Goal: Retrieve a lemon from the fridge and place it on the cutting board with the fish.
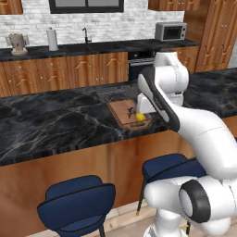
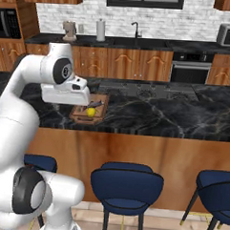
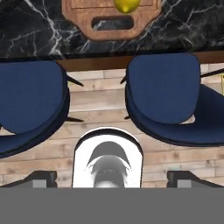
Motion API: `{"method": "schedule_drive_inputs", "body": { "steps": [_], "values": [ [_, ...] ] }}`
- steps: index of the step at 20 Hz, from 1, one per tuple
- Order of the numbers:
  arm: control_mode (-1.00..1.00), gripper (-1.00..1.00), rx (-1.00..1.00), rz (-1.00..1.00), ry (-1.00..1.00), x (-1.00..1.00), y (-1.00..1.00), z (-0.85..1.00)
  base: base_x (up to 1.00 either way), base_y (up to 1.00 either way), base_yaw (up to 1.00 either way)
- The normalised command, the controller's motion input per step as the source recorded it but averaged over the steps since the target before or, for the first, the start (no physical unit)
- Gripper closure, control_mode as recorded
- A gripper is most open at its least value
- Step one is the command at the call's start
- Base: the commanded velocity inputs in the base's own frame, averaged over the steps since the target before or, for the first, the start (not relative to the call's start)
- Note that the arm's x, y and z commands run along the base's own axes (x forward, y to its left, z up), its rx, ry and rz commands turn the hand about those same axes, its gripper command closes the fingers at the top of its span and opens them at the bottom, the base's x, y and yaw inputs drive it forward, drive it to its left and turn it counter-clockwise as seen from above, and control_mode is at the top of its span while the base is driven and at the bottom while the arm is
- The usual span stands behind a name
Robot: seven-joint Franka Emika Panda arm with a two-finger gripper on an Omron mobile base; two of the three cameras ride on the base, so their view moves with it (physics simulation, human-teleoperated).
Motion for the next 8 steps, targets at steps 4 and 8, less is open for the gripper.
{"method": "schedule_drive_inputs", "body": {
  "steps": [4,8],
  "values": [
    [-1.0,-1.0,0.0,-0.03,-0.09,-0.77,0.0,0.23,0.0,0.0,0.0],
    [-1.0,-1.0,0.0,-0.01,-0.12,-0.76,0.0,0.08,0.0,0.0,0.0]
  ]
}}
